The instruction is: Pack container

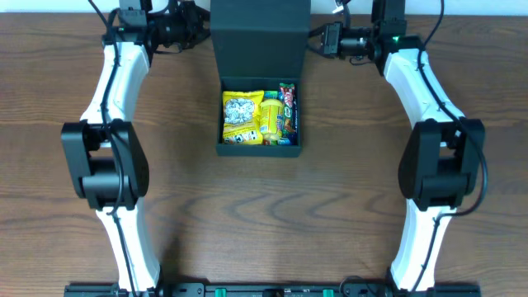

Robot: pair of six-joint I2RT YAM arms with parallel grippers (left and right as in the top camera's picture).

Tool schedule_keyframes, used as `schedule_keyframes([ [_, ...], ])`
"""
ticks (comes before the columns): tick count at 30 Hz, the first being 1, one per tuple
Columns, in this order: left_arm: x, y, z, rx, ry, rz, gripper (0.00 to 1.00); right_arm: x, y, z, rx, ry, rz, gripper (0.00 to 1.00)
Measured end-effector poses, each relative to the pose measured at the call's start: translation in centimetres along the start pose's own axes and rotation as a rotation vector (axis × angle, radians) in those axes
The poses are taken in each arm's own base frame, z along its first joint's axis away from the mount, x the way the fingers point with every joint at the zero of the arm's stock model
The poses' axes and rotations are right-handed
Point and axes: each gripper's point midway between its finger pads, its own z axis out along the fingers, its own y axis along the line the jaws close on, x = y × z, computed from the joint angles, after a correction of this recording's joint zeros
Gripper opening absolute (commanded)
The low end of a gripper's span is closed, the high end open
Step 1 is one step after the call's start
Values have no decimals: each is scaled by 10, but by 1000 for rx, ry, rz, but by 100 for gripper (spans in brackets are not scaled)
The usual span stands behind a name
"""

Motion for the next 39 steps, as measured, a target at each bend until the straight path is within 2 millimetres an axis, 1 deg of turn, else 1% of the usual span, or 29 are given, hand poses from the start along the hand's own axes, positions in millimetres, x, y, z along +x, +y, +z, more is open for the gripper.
schedule_keyframes([
  [3,11,-13,-10,-25,26,26,6,16,2,-3,88,42,18,1],
  [5,20,-20,-18,-56,42,42,6,27,8,-4,140,73,3,1],
  [8,34,-26,-28,-116,68,63,6,38,17,-6,192,111,-26,1],
  [10,39,-27,-32,-159,75,84,6,44,18,-7,235,129,-40,1],
  [12,41,-26,-36,-205,73,115,6,50,14,-9,287,145,-41,1],
  [17,48,-18,-44,-314,80,135,6,61,-7,-19,425,181,-14,1],
  [20,56,-19,-55,-363,97,132,6,63,-9,-28,478,183,-12,2],
  [23,69,-29,-75,-390,120,119,6,60,7,-43,511,164,-31,2],
  [24,73,-33,-82,-399,125,120,6,59,17,-50,520,153,-42,2],
  [25,78,-39,-96,-413,128,129,6,58,30,-61,529,141,-58,2],
  [27,85,-48,-112,-422,136,159,6,60,51,-79,551,127,-83,2],
  [29,92,-57,-122,-426,152,213,6,65,64,-90,568,121,-101,2],
  [30,96,-62,-121,-421,166,250,6,73,70,-93,577,132,-105,2],
  [32,103,-70,-108,-406,204,331,6,91,73,-91,596,163,-110,1],
  [34,110,-74,-86,-390,242,406,6,112,67,-85,621,201,-92,2],
  [35,117,-73,-72,-376,269,437,6,125,63,-83,635,222,-73,2],
  [36,123,-72,-64,-366,289,449,6,137,59,-82,648,236,-56,2],
  [37,136,-68,-47,-348,335,460,6,150,55,-83,663,248,-33,2],
  [39,157,-53,-28,-335,411,449,6,169,53,-91,680,232,-11,2],
])
